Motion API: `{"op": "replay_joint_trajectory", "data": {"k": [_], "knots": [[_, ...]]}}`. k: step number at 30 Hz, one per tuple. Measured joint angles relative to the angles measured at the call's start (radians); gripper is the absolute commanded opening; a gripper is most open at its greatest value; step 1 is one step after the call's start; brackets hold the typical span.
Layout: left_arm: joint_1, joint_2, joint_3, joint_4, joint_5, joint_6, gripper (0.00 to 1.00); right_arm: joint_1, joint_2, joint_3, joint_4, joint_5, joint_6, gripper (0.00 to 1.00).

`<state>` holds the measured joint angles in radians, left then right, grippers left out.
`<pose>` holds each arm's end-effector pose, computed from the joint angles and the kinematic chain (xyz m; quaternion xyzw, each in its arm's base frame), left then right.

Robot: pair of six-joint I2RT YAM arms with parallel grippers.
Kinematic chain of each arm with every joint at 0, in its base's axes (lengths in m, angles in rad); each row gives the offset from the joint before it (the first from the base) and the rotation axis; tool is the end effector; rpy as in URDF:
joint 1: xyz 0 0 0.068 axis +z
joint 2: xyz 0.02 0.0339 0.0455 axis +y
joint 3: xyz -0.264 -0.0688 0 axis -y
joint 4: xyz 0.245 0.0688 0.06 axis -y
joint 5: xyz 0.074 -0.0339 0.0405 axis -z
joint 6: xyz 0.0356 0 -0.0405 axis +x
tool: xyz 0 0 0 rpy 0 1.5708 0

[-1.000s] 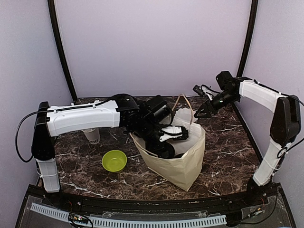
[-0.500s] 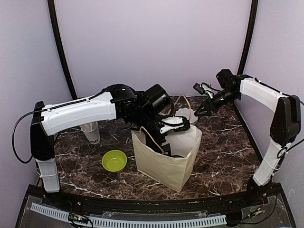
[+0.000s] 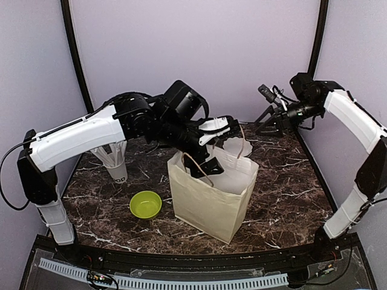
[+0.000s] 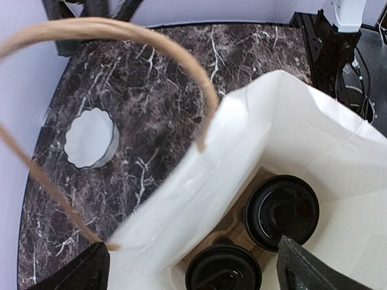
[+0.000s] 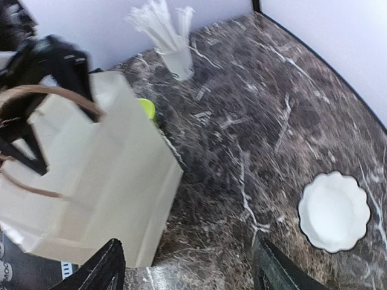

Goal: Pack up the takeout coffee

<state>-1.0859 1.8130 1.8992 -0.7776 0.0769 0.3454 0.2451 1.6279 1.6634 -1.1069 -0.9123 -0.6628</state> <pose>0.1871 -0.3610 0.3808 0.6056 0.6716 -0.1863 0.3839 0.3071 0.1059 0.3616 -0.4793 0.7341 0.3716 0.3055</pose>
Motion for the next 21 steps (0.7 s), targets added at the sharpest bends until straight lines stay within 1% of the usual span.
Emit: {"op": "replay_joint_trajectory", "data": {"k": [3,6,9,13,16,18,19,21], "knots": [[0.008,-0.034,0.000,0.037,-0.011,0.002,0.99,0.003,-0.107,0.002,-0.089,-0.116,-0.090,0.75],[0.017,-0.050,0.000,0.061,-0.023,0.001,0.98,0.041,-0.157,0.008,-0.129,-0.163,-0.119,0.75],[0.019,-0.050,0.000,0.075,-0.038,0.000,0.98,0.140,-0.152,0.002,-0.127,-0.145,-0.117,0.76],[0.024,-0.050,-0.004,0.093,-0.059,-0.007,0.98,0.270,-0.136,-0.019,-0.113,-0.074,-0.087,0.75],[0.024,-0.050,-0.010,0.098,-0.077,-0.013,0.99,0.338,-0.136,-0.035,-0.059,0.001,-0.011,0.63],[0.024,-0.051,-0.012,0.095,-0.087,-0.018,0.99,0.352,-0.136,-0.040,-0.014,0.049,0.040,0.54],[0.024,-0.055,-0.018,0.096,-0.092,-0.018,0.99,0.352,-0.134,-0.040,0.011,0.083,0.081,0.46],[0.025,-0.067,-0.032,0.098,-0.113,-0.021,0.99,0.352,-0.127,-0.039,0.051,0.129,0.123,0.20]]}}
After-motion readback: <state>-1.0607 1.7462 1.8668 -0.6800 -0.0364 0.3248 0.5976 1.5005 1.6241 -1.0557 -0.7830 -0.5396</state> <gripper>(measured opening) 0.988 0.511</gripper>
